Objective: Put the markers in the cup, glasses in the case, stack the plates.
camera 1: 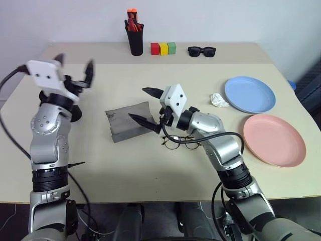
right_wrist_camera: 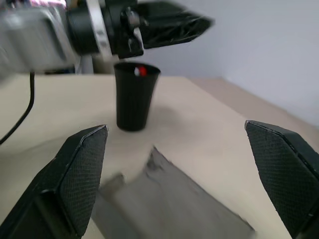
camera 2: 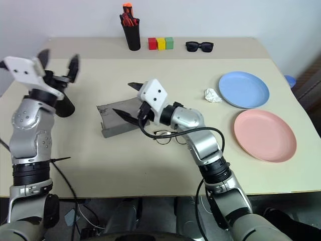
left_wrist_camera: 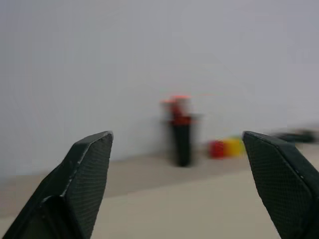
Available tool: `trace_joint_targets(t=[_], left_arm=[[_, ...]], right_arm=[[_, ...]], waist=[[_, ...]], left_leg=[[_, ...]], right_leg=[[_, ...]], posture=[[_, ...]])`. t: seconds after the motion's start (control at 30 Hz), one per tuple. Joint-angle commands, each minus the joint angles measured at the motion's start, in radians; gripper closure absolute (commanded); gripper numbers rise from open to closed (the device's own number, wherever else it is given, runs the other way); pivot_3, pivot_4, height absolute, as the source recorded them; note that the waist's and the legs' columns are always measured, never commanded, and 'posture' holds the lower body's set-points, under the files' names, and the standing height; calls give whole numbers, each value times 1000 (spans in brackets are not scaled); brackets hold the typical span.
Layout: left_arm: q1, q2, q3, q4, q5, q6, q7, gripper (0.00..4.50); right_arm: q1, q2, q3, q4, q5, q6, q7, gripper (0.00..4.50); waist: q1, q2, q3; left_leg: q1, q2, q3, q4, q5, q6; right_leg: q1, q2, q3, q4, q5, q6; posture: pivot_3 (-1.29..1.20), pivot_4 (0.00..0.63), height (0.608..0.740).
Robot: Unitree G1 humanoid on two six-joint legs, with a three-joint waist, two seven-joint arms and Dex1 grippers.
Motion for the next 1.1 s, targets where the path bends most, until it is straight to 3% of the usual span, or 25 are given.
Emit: trace_joint_targets(t=[0.03, 0.2, 0.43, 0.53, 0.7, 0.73, 0.8, 0.97, 1.1], left_arm=[[59, 143, -111, -97, -68, 257, -175, 212], [91, 294, -257, -117, -88, 423, -388, 212], [22, 316, -394, -11, 37, 431, -478, 212], [-5, 304, -420, 39, 86, 395, -503, 1533], [-22, 305, -460, 99, 177, 234, -579, 4145], [-16, 308, -464, 103, 193, 184, -603, 4459], [-5, 314, -467, 109, 216, 87, -658, 4459], [-19, 301, -447, 134, 202, 43, -744, 4459], [-29, 310, -464, 155, 224, 11, -809, 4459]], right_arm=[[14, -149, -42, -58, 33, 10, 140, 0], [65, -326, -52, -98, 39, 4, 265, 0], [96, -338, -66, -143, 25, 27, 233, 0], [108, -331, -62, -167, 21, 40, 210, 0], [124, -330, -61, -195, 26, 60, 192, 0], [127, -332, -61, -198, 28, 68, 192, 0], [132, -350, -58, -209, 33, 104, 203, 0], [143, -408, -35, -239, 20, 159, 244, 0], [130, -458, 23, -202, -92, 131, 231, 0]], waist=[[-4, 1, 1], [-12, 2, 1], [-9, 1, 1], [-4, 1, 1], [2, 1, 1], [2, 1, 1], [3, 1, 1], [3, 1, 1], [1, 2, 1]], left_leg=[[0, 0, 0, 0, 0, 0], [2, 1, 0, -1, 0, 1], [1, 1, 0, 0, 0, 1], [1, 1, 0, 0, -1, 1], [-1, 1, 0, 0, -1, 1], [-1, 1, 0, 0, -1, 1], [-1, 1, 0, 0, -1, 1], [-2, 1, 0, 1, -1, 1], [-2, 1, 0, 1, -1, 1]], right_leg=[[0, 0, 0, 0, 0, 0], [0, 1, 0, 1, -1, -1], [0, 1, 0, 0, -2, -3], [0, 1, 0, 0, -1, -2], [-1, 1, 0, -1, -1, -1], [-1, 1, 0, -1, -1, -1], [-1, 1, 0, -1, -1, -1], [-2, 0, 0, -1, -1, -2], [-2, 1, 0, -1, -1, -1]], posture=[[0, 150, 740], [0, 150, 740], [0, 150, 740], [0, 150, 740], [0, 150, 740], [0, 150, 740], [0, 150, 740], [0, 150, 740], [0, 150, 740]])
